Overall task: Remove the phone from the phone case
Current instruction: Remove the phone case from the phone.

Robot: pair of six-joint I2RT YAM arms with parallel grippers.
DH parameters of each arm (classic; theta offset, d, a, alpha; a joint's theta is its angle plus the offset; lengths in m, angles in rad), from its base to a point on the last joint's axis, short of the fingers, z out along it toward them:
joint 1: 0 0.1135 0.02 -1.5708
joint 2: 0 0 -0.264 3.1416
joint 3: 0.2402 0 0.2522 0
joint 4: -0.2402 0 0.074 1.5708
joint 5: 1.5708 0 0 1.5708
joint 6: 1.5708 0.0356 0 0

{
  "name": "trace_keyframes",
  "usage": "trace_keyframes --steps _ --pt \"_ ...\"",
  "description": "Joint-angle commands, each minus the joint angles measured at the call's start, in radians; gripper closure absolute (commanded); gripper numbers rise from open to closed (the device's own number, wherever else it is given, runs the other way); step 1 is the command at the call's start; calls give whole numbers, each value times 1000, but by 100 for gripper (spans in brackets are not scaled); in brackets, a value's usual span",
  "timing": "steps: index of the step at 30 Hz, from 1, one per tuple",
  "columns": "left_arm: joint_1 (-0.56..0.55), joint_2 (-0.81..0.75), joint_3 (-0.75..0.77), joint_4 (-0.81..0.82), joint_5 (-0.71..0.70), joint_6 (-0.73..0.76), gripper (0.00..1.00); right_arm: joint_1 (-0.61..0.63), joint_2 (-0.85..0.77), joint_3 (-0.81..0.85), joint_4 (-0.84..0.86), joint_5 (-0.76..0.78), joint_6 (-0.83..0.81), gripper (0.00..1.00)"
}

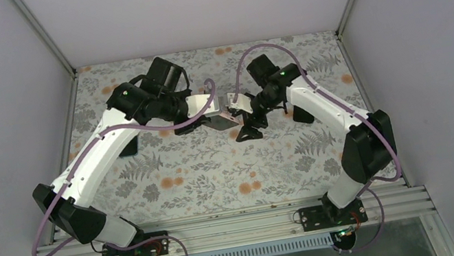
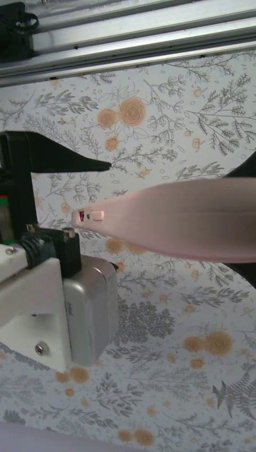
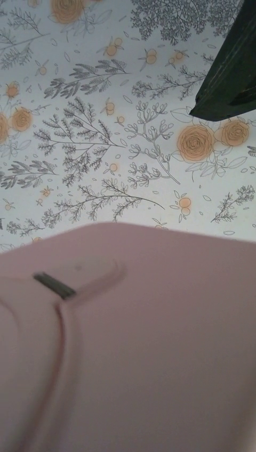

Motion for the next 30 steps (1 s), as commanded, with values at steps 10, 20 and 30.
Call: trace_keyframes --steps 10,20,30 --pt "1 -14 83 -110 147 72 98 -15 110 97 29 18 -28 1" --pt "-22 -86 97 -219 203 70 98 -131 260 325 91 0 86 1" --pt "-22 -172 80 -219 175 75 98 -276 365 466 183 107 236 0"
